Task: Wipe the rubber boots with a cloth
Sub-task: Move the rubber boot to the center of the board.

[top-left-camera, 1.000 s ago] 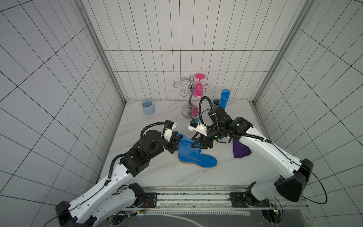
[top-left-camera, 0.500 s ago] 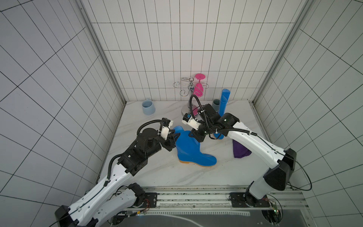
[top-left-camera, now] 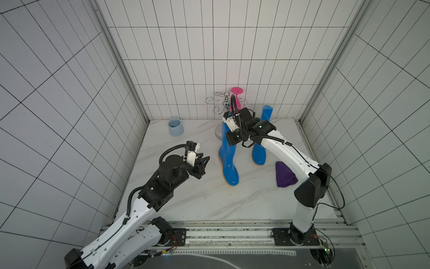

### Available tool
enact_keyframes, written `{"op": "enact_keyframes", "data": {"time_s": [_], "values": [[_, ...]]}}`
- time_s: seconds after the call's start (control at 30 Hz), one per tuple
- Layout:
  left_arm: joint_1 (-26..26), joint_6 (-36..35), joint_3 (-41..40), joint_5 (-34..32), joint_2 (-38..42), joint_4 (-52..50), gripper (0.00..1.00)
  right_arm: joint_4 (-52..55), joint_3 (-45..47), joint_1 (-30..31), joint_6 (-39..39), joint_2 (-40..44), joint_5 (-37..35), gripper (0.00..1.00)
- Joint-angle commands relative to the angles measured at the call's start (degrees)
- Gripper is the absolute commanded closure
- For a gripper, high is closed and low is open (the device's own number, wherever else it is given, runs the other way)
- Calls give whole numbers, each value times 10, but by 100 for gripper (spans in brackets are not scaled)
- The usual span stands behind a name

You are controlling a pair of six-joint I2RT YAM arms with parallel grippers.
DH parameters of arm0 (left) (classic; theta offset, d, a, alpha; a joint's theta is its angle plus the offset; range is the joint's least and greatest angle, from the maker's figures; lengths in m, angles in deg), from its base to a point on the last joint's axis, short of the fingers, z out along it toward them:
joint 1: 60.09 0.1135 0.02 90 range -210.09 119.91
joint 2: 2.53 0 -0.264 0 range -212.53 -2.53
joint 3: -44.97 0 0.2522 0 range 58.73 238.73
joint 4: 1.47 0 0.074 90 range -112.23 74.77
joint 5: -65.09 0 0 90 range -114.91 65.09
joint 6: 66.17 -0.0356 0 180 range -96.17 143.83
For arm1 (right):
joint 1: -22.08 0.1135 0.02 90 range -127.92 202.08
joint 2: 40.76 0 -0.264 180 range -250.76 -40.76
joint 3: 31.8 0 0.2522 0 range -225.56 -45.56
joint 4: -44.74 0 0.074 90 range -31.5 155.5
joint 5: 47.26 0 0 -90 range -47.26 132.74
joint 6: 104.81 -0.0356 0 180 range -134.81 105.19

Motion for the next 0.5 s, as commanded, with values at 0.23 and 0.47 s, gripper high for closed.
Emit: {"op": "enact_keyframes", "data": {"time_s": [0.23, 0.47], "values": [[6, 11, -7, -4, 2, 19, 62, -62, -85, -80, -75, -16, -41, 100], [9, 8, -8, 1, -2, 20, 62, -112, -56, -94, -115, -17, -70, 100]]}}
